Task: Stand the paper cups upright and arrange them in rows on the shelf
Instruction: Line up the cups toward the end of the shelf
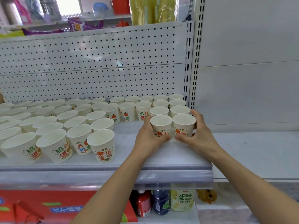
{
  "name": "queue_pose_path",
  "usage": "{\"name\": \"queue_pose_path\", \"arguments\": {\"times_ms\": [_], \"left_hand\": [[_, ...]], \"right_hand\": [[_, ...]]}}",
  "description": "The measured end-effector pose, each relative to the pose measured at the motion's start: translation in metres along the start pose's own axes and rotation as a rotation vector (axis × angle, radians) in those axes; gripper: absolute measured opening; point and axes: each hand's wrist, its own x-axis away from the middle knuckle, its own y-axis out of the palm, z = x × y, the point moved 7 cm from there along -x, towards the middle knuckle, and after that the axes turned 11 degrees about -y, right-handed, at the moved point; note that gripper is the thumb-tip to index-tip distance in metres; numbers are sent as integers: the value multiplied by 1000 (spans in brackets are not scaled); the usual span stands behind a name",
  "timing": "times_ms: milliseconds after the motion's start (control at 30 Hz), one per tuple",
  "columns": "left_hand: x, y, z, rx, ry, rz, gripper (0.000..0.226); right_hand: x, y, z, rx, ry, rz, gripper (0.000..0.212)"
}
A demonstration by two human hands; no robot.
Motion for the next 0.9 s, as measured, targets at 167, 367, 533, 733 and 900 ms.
{"name": "queue_pose_path", "arguments": {"times_ms": [167,367,533,733,900], "left_hand": [[8,-9,0,-68,-24,19,103],[101,-45,-2,63,193,323,65],[145,-116,-52,211,157,683,46],[95,-168,-105,285,-81,596,63],[69,-176,-109,234,-80,541,62]], "right_hand": [[10,-10,-3,92,73,60,105],[47,-8,-80,114,-321,329,67],[46,79,-126,-55,-307,-29,70],[18,171,-135,-231,-70,-316,107],[14,192,-139,-251,-69,-260,100]]}}
